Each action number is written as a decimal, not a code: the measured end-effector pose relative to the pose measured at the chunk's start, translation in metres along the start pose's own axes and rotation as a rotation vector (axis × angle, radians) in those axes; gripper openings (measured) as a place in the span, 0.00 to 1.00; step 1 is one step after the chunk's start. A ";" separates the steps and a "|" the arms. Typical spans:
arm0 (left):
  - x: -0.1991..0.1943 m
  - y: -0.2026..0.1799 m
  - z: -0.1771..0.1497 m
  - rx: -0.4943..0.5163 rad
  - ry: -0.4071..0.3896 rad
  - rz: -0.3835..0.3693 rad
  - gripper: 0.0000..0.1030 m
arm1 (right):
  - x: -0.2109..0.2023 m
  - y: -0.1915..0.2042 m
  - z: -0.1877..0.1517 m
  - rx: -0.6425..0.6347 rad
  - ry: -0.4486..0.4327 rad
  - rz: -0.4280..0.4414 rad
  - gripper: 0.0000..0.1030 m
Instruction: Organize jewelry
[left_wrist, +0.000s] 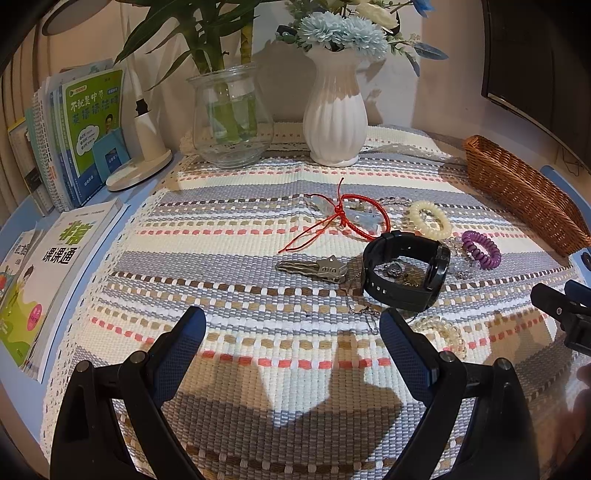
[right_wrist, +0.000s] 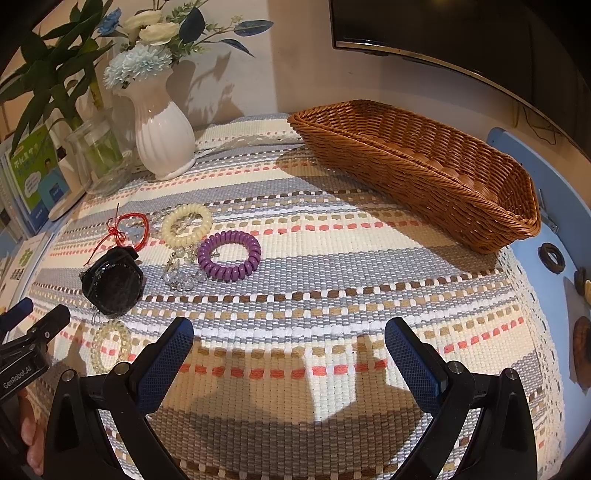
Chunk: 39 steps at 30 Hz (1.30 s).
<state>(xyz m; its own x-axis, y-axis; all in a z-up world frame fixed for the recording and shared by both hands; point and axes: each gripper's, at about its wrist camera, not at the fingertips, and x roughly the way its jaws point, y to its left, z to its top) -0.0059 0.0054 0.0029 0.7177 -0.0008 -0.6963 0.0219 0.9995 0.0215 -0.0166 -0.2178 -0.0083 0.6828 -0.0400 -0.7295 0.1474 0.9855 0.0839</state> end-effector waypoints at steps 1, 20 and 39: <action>0.003 -0.001 0.001 0.000 -0.002 0.001 0.93 | 0.000 0.000 0.000 0.000 0.000 -0.001 1.00; -0.025 -0.014 0.020 0.223 0.055 -0.325 0.81 | -0.005 -0.003 0.005 -0.040 0.051 0.120 0.87; 0.029 -0.061 0.048 0.328 0.256 -0.477 0.48 | 0.070 0.018 0.068 -0.303 0.159 0.211 0.32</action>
<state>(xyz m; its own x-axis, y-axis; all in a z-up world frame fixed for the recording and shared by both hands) 0.0473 -0.0569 0.0159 0.3876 -0.3962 -0.8323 0.5400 0.8294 -0.1433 0.0824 -0.2136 -0.0118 0.5527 0.1712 -0.8156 -0.2179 0.9743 0.0568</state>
